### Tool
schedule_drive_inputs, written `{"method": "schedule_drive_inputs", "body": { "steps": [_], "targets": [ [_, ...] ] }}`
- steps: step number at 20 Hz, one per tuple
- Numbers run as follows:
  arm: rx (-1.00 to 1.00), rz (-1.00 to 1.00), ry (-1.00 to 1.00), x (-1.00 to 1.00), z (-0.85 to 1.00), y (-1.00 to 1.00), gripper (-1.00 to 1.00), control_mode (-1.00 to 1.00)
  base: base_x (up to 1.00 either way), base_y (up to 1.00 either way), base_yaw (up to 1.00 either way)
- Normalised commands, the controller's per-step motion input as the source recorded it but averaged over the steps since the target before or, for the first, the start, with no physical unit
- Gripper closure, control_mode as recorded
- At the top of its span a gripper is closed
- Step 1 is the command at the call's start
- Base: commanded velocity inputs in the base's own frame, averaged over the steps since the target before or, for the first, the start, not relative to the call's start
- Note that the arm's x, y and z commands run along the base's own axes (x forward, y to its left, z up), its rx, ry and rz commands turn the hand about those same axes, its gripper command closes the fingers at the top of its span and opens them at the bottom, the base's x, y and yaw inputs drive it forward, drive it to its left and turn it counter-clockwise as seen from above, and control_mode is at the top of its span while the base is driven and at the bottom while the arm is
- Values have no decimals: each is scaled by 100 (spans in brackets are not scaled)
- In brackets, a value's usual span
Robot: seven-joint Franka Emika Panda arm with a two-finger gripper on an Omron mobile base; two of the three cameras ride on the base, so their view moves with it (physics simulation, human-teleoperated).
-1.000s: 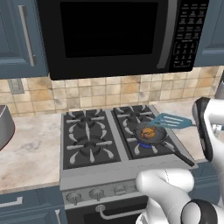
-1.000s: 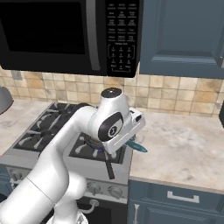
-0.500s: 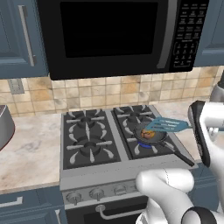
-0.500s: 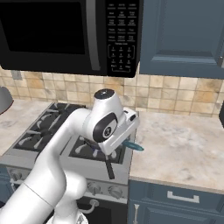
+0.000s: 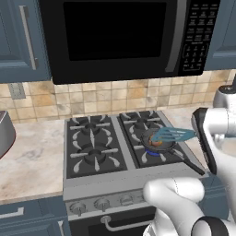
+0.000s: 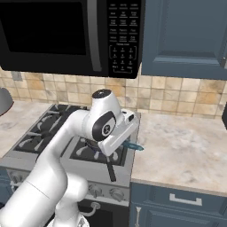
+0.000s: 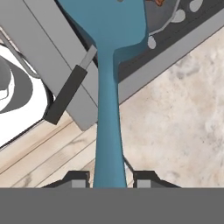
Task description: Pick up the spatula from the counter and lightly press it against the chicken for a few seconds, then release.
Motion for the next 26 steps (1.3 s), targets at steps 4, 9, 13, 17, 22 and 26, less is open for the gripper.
{"method": "schedule_drive_inputs", "body": {
  "steps": [4, 9, 13, 17, 22, 26],
  "targets": [
    [0, 1, 7, 21, 0, 3, 100, -100, 0, 0, 0],
    [0, 2, 5, 31, -5, 9, 100, -100, 0, 0, 0],
    [0, 2, 4, 32, -9, 6, 100, -100, 0, 0, 0],
    [0, 0, 0, 15, -17, 0, 100, -100, 0, 0, 0],
    [0, 0, 0, 10, -23, 0, 100, -100, 0, 0, 0],
    [0, 0, 0, 1, -11, 0, 100, -100, 0, 0, 0]
  ]
}}
